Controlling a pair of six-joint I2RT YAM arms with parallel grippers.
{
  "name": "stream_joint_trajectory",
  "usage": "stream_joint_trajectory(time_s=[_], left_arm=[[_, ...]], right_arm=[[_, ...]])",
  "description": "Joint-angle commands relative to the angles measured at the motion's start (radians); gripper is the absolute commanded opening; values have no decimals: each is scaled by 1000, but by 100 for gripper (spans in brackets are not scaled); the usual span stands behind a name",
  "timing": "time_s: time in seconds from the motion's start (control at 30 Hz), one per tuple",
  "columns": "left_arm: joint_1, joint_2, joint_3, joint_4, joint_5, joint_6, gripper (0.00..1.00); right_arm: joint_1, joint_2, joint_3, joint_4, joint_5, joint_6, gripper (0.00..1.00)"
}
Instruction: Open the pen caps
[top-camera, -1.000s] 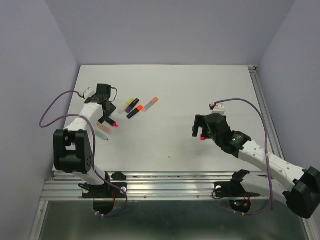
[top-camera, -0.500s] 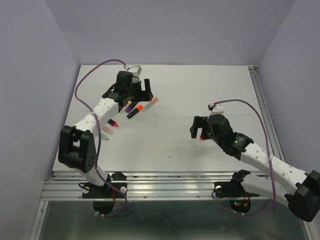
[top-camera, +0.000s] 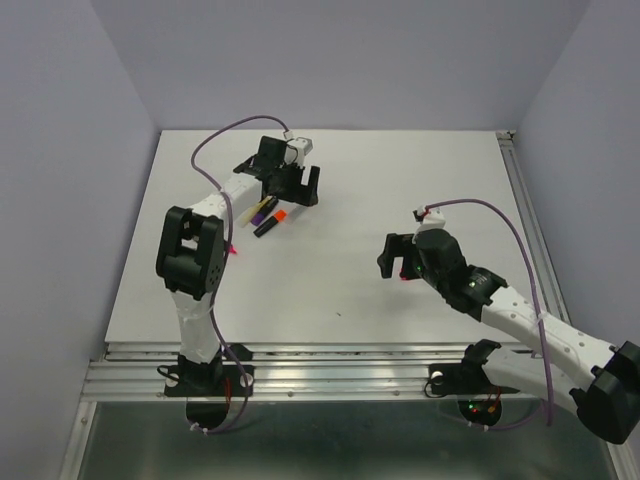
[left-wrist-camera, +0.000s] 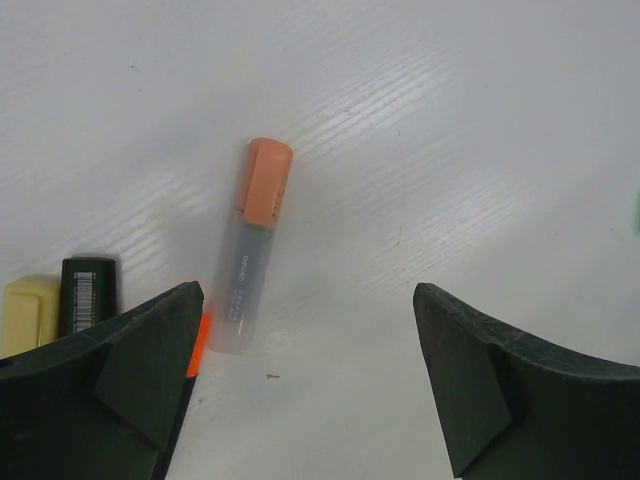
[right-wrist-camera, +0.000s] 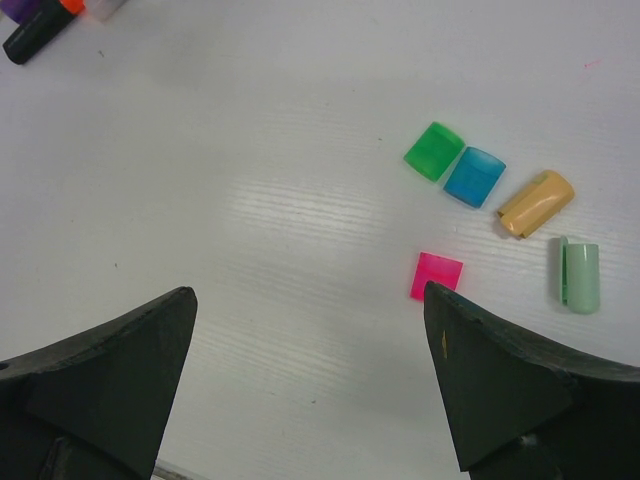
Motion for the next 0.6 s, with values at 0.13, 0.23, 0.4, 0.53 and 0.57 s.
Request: stream_joint_trajectory(time_s=[0.13,0.23,0.4,0.53,0.57], left_arm=[[4,96,94,-52,-20,64,99],[4,114,95,-54,-18,65,96],[4,134,97,-57,-50,73,91],[1,143,70,-45,-56,76,85],[1,143,66,-43,-62,76,85]], right_arm=[[-7,9,-17,46,7,-6,100],[-7,9,-17,44,12,-6,100],[-7,19,-19,47,2,-4,100],[-7,22,-17,46,2,-6,100],[-7,22,-17,46,1,-6,100]])
